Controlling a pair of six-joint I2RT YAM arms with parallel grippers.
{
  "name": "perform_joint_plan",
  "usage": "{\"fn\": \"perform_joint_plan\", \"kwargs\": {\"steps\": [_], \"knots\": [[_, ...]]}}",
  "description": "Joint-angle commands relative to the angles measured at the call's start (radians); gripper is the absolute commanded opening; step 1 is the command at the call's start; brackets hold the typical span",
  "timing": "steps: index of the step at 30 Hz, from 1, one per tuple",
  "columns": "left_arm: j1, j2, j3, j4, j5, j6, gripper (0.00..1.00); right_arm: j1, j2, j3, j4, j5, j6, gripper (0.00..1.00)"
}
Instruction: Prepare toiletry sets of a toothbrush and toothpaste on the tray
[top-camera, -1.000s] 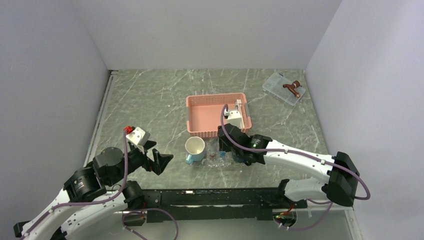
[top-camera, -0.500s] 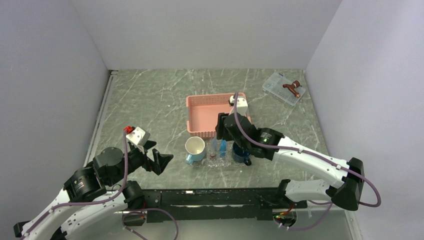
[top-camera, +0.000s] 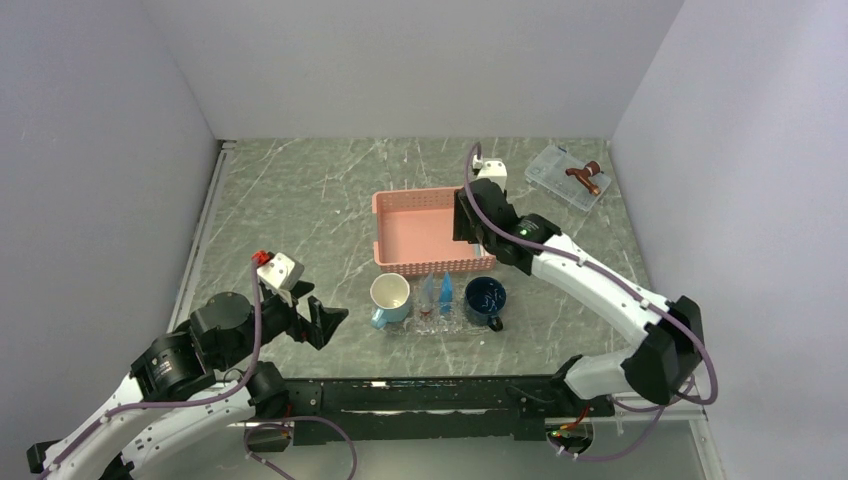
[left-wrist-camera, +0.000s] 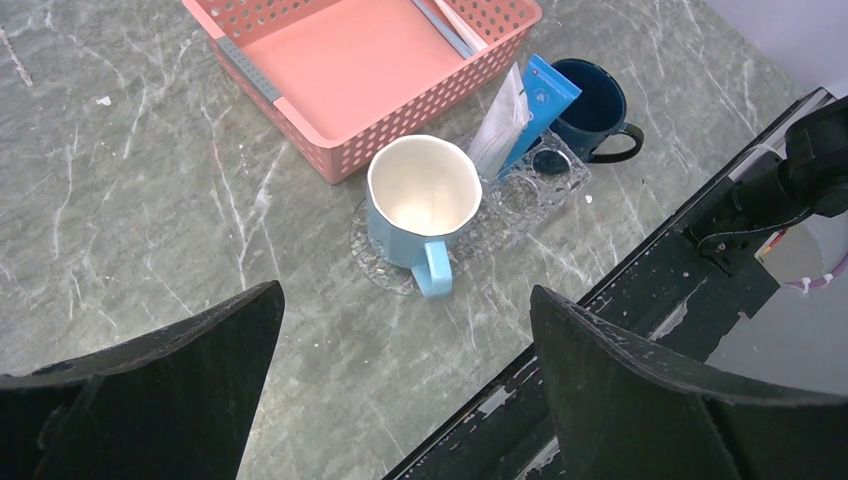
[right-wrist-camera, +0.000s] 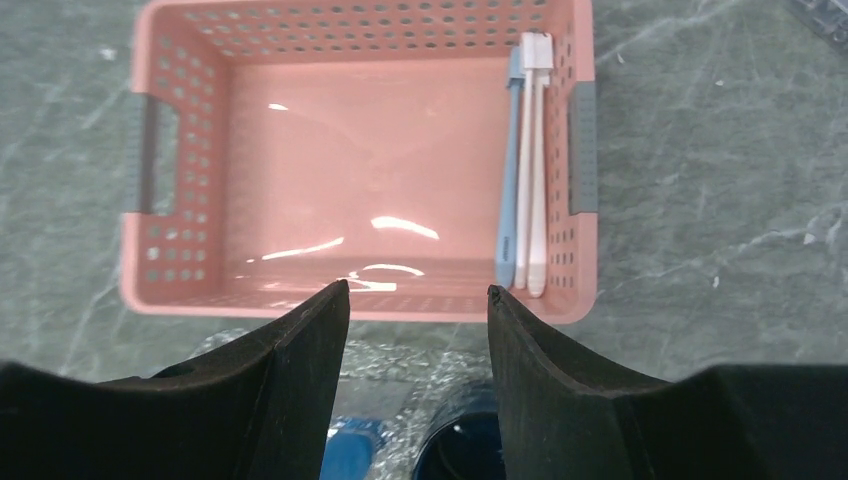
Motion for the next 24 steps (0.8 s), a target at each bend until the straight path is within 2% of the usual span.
{"fn": "perform_joint_plan", "kwargs": {"steps": [1,8,24], "knots": [[0.009,0.010,0.003,0.019,0.008,0.009,0.99,-0.057,0.076,0.045,0.020,-0.061,-0.064,0.56],[0.011,0.022,0.004,0.018,0.016,0.013,0.99,-0.128,0.230,0.072,0.053,-0.108,-0.092,0.56],[0.020,0.048,0.007,0.017,0.028,0.023,0.99,-0.182,0.505,0.197,0.042,-0.043,-0.126,0.55]]}}
